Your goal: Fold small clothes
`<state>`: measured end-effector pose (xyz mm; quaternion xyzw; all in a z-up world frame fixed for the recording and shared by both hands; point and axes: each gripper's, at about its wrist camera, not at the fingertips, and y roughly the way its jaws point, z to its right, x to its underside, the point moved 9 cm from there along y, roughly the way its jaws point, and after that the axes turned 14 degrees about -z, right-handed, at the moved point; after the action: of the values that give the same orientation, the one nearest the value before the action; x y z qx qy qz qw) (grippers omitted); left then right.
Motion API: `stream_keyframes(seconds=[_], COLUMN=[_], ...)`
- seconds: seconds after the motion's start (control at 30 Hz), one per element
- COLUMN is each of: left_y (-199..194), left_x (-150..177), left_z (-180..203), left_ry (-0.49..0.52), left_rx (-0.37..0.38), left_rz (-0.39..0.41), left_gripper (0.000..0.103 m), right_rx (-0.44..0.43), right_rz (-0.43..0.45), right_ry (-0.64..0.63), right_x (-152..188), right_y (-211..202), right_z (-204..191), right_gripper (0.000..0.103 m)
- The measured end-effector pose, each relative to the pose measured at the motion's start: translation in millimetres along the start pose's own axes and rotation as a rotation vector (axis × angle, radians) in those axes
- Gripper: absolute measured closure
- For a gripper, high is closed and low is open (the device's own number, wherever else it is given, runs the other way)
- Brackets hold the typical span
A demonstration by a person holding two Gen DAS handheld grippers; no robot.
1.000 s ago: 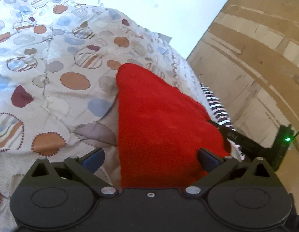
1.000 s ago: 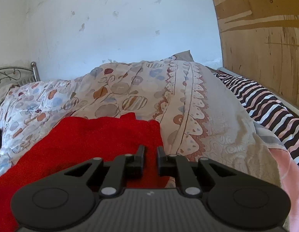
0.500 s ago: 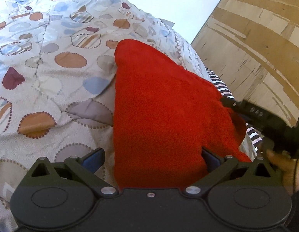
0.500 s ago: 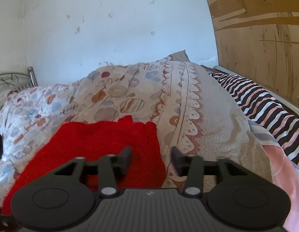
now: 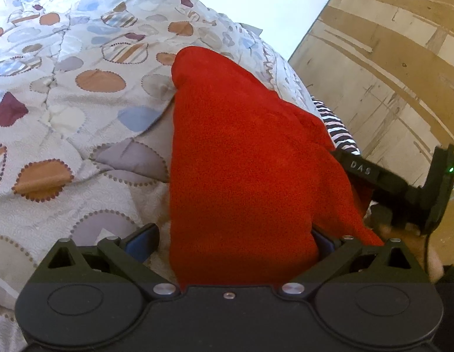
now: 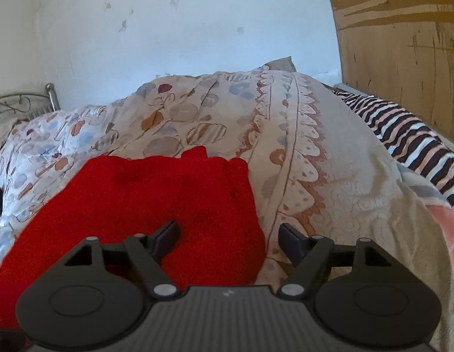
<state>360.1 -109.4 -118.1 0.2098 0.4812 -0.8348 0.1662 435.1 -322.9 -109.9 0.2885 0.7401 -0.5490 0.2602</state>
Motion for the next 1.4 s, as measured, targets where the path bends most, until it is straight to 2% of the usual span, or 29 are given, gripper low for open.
stream_keyframes(seconds=[0.1,0.4,0.53,0.7,0.87,1.0,1.1,1.27,1.4], left_y=[-9.0,-44.4,-42.4,-20.3,0.9,0.1,-14.0,-45.4,-50.9], left_x=[-3.1,-21.4,-31.2,-17.8,-2.1,-1.9,-8.5,-23.4,-38.8], left_z=[-0.4,-8.2,-13.1,-4.6,-2.5,-3.3,-2.5,-9.2,-19.8], left_ry=[-0.009,-0.014,0.002,0.058,0.044,0.025,0.036,-0.008,-0.011], left_rx=[0.021,0.069,0.059,0.017,0.015,0.029,0.039,0.127,0.043], left_rz=[0.017,0.101,0.097,0.024,0.006,0.003,0.035,0.119,0.13], left_gripper=[0.0,0.001,0.0,0.001,0.001,0.001,0.001,0.001,0.001], right_rx=[-0.044,-0.056,-0.056,-0.057,-0.052,-0.049,-0.04,-0.044,-0.044], right_rz=[0.0,0.017,0.026,0.031,0.033,0.033,0.036,0.034,0.033], right_ry=[0.038,0.041,0.041,0.048,0.05,0.049,0.04,0.042,0.042], right_x=[0.5,1.1,2.6,4.1,5.2,5.4,5.1,3.4,3.2], right_y=[0.3,-0.5,-0.4,-0.2,-0.3,-0.1,-1.0,-1.1,-0.9], right_z=[6.4,7.6,7.5,8.4,8.5,8.6,7.5,7.3,8.0], right_gripper=[0.018,0.016,0.015,0.014,0.013,0.013,0.011,0.011,0.011])
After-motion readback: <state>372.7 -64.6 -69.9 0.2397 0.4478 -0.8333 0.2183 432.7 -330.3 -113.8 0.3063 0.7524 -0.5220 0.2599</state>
